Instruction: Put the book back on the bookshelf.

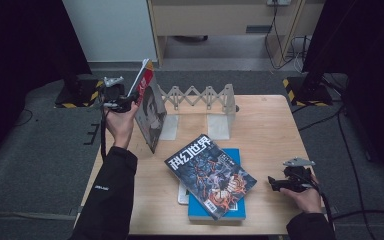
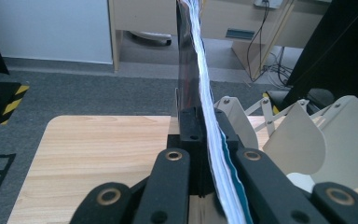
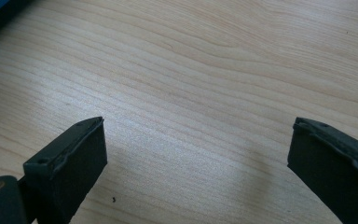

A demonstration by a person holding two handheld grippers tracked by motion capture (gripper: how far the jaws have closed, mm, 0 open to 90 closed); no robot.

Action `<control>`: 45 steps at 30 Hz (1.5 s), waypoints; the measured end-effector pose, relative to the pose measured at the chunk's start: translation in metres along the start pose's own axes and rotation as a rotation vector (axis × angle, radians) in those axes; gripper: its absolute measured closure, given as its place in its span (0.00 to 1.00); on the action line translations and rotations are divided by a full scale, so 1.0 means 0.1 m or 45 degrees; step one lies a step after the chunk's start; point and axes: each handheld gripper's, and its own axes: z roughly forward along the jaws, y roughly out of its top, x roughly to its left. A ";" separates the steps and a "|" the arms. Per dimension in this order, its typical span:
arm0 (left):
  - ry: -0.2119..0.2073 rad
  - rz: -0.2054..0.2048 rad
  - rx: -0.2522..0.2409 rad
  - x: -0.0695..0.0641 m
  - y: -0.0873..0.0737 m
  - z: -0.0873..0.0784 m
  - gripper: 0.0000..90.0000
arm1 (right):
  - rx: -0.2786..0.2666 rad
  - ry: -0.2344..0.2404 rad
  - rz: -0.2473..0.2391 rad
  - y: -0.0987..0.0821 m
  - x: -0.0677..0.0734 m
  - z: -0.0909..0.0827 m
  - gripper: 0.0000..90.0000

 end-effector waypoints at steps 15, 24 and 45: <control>0.018 0.036 -0.004 0.03 -0.09 0.01 0.95 | 0.003 -0.001 -0.009 0.00 0.00 0.01 0.05; -0.014 0.048 -0.039 0.08 -0.09 -0.12 0.84 | -0.001 -0.004 -0.008 0.00 0.00 0.00 0.05; -0.186 0.090 -0.175 0.23 -0.38 -0.72 0.40 | -0.075 -0.035 0.017 0.03 0.00 -0.08 0.08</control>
